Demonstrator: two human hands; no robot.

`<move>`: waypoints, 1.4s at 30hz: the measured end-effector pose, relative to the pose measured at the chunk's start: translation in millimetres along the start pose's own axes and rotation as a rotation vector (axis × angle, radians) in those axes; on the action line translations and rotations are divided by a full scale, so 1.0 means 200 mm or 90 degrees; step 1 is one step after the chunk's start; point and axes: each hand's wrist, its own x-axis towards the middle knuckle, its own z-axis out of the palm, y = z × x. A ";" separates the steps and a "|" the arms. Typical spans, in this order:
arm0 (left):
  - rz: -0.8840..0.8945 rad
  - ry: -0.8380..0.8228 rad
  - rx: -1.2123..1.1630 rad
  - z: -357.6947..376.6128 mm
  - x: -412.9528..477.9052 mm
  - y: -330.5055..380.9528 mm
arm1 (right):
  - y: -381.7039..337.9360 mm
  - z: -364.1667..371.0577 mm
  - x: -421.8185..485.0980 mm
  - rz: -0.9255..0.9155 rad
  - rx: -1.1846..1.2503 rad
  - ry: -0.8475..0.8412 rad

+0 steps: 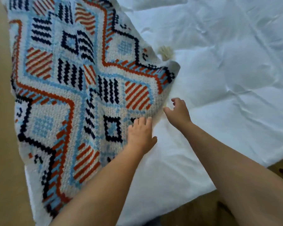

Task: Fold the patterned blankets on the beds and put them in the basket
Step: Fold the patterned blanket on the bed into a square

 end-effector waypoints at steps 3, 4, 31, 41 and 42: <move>-0.069 -0.014 0.025 0.07 0.12 0.00 | 0.03 -0.11 0.25 -0.058 -0.023 -0.008; -0.086 -0.011 0.034 0.10 0.15 0.00 | 0.01 -0.14 0.34 -0.069 -0.028 -0.021; 0.065 -0.082 -0.189 0.30 -0.09 0.84 | 0.98 -0.79 0.12 0.072 -0.376 0.032; 0.130 -0.123 0.115 0.41 -0.18 0.43 | 0.92 -0.68 0.14 0.161 -0.140 -0.156; 0.125 -0.127 0.109 0.41 -0.20 0.43 | 0.88 -0.72 0.14 0.160 -0.058 -0.202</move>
